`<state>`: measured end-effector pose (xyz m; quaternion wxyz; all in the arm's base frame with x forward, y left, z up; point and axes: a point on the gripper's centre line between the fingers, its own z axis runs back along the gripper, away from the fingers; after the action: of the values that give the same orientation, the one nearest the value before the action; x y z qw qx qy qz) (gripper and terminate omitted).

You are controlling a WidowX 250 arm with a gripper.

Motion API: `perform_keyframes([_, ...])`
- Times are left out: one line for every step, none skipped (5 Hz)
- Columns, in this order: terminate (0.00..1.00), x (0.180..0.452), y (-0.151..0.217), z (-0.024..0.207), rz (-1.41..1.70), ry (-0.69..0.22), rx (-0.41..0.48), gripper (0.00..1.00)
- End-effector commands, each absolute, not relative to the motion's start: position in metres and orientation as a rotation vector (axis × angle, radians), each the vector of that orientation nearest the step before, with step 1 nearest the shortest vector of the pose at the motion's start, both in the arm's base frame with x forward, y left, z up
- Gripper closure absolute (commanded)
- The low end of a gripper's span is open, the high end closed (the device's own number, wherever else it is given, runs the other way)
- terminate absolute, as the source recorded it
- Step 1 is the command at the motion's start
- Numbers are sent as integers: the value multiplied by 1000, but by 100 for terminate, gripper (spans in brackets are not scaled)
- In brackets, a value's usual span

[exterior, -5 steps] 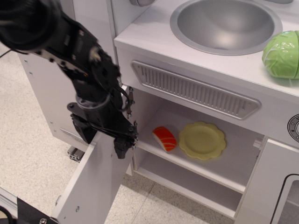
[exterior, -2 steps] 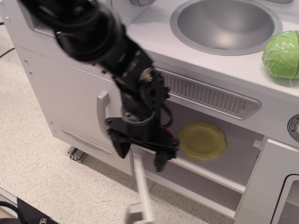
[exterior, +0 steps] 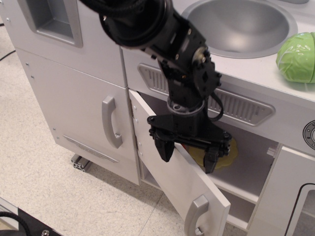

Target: Close cabinet

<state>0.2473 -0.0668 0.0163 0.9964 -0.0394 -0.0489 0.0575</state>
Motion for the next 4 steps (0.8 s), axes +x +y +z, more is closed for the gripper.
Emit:
perform_keyframes([0, 237, -52, 53, 15, -160, -109, 0])
perform_keyframes([0, 216, -40, 39, -60, -159, -64, 0])
perform_keyframes([0, 202, -32, 18, -107, -153, -17, 0])
perform_keyframes([0, 197, -32, -7, -129, -151, 22, 0])
